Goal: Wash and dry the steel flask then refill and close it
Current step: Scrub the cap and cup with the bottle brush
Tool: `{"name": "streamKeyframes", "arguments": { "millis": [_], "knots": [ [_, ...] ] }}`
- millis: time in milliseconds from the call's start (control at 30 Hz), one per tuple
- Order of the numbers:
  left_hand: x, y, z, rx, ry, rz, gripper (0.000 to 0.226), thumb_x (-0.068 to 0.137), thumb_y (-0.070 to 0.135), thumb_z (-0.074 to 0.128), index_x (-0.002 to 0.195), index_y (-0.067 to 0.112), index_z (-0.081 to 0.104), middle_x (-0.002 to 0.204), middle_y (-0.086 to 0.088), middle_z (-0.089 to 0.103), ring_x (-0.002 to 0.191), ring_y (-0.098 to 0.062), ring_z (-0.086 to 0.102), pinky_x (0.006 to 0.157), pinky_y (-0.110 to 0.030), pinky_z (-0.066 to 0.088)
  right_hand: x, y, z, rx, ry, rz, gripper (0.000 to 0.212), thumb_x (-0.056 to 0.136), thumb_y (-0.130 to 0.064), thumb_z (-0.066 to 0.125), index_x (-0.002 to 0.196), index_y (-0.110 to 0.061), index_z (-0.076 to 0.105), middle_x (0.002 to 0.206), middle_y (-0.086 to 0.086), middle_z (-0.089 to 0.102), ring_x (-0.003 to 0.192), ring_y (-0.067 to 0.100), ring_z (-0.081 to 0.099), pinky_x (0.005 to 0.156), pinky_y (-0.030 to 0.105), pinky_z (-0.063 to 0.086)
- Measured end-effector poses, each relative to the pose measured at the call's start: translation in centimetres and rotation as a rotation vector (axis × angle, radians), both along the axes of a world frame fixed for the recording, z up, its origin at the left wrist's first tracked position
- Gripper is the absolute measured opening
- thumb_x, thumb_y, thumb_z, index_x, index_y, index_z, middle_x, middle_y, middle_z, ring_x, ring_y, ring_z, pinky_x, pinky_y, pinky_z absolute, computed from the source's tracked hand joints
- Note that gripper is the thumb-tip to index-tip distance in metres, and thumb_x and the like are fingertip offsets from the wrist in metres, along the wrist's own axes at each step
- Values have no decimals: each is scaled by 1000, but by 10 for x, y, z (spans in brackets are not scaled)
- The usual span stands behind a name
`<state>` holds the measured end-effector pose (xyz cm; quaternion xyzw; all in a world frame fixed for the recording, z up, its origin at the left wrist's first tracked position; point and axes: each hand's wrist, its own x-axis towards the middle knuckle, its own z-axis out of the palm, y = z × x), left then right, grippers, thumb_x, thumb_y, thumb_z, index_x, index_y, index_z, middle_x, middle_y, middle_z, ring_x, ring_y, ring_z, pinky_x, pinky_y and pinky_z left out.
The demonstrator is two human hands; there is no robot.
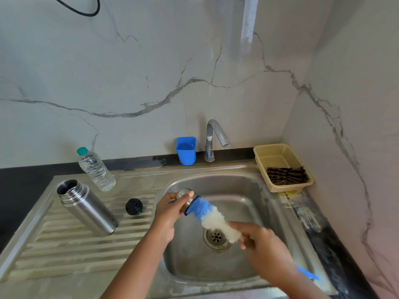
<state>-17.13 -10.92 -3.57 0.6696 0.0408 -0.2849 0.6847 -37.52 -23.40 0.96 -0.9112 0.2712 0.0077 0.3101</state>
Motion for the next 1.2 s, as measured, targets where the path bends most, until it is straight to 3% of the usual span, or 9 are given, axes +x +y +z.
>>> {"name": "streamKeyframes", "arguments": {
  "millis": [67,167,333,500,633,733,933,1100,1200],
  "knots": [
    [2,2,4,-126,79,-23,30,72,27,80,83,14,56,79,-8,68,75,-19,65,83,-37,58,1,-10,9,556,-105,-139,56,94,2,50,104,-50,65,64,-9,61,58,-2,53,66,14,40],
    [-1,-3,7,-293,122,1,26,74,27,75,81,16,53,82,-7,71,74,-15,69,63,-25,57,2,-3,8,839,-199,-284,42,94,12,51,110,-23,70,66,7,60,40,-1,41,44,11,32],
    [-2,-5,5,-316,6,48,33,67,27,79,89,15,56,86,-9,67,76,-17,65,82,-35,54,1,17,-29,-43,-195,-225,67,84,-7,48,117,-66,51,90,-15,63,76,12,63,64,26,45],
    [-3,-4,1,-33,-296,-14,35,70,20,88,92,11,63,77,-1,61,75,-14,60,71,-21,46,-3,19,-27,-699,-260,-18,63,69,0,37,112,-27,75,71,-2,58,48,23,51,35,28,39],
    [4,5,-2,-72,-217,-82,46,62,34,93,91,14,64,77,-2,65,74,-15,64,79,-30,53,-6,5,-16,-452,-117,-9,73,65,-4,46,115,-53,66,81,-15,60,55,14,58,38,27,41],
    [8,14,-2,-204,-37,-154,46,61,39,91,84,15,60,74,-4,62,68,-14,60,82,-37,55,-14,-17,-13,-94,-161,23,77,86,-1,50,116,-72,50,90,-23,60,78,5,60,65,22,49],
    [-5,6,0,-378,-134,-21,62,46,46,95,93,18,66,84,-5,68,82,-16,66,79,-29,55,-10,2,-21,480,-316,-161,58,90,12,58,105,-43,70,64,-1,64,55,-2,51,62,8,37],
    [1,6,-1,-138,-505,-79,46,63,16,93,102,21,70,104,2,72,96,-14,68,80,-27,57,-12,24,-40,73,-275,-220,71,86,-6,56,113,-71,54,88,-22,61,74,3,59,73,13,48],
    [3,11,0,-232,-382,-34,65,48,36,98,104,20,70,101,1,73,96,-17,68,86,-34,55,-12,23,-26,-74,-236,-198,82,83,-5,55,121,-76,38,98,-24,55,80,3,58,64,21,50]
  ]
}}
